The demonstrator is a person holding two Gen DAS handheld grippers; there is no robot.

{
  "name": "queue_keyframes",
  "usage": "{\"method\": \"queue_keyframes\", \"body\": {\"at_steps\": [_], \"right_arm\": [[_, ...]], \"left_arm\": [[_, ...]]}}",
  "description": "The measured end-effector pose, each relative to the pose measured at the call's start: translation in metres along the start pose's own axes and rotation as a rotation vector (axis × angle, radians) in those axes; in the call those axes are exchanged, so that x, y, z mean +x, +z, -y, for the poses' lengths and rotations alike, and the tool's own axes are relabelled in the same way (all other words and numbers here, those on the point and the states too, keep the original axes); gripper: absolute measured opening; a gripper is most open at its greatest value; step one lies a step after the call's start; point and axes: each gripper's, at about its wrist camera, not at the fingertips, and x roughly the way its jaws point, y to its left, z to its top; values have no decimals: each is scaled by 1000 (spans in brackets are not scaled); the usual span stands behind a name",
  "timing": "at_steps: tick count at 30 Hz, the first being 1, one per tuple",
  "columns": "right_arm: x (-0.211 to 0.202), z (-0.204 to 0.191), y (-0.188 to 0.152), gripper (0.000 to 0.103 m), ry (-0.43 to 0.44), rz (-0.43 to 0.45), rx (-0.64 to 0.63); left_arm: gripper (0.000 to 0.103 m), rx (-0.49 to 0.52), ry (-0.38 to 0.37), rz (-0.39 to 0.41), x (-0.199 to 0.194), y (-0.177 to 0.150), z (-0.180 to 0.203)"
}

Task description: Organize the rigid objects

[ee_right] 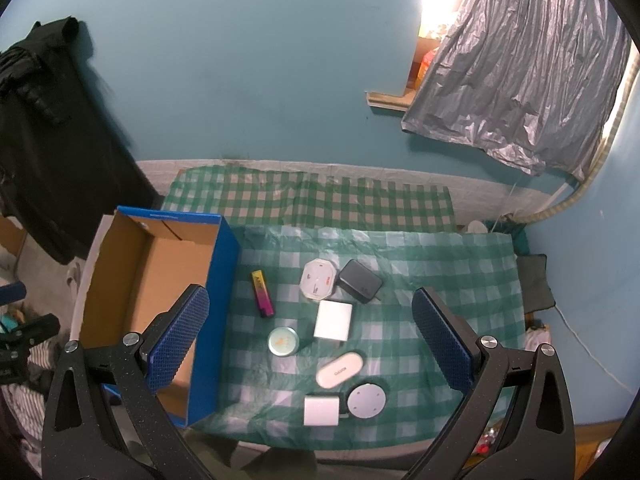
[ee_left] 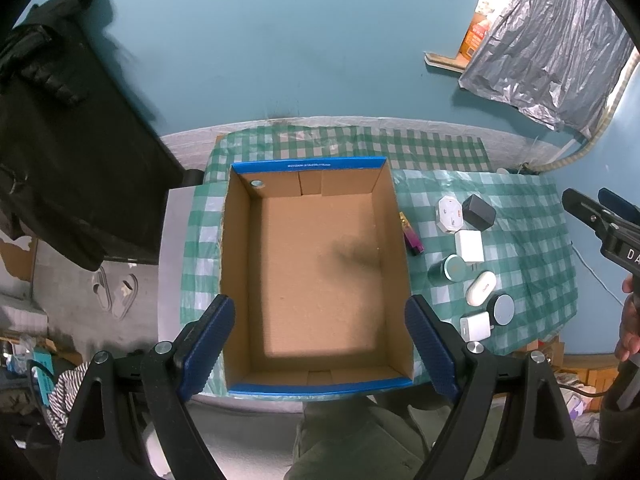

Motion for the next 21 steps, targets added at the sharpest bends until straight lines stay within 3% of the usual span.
{"method": "queue_keyframes", "body": {"at_steps": [21], "right_arm": [[1, 1, -2, 101, 3, -7, -1]], "left_arm": [[88, 8, -5, -6, 2, -1, 0]]}}
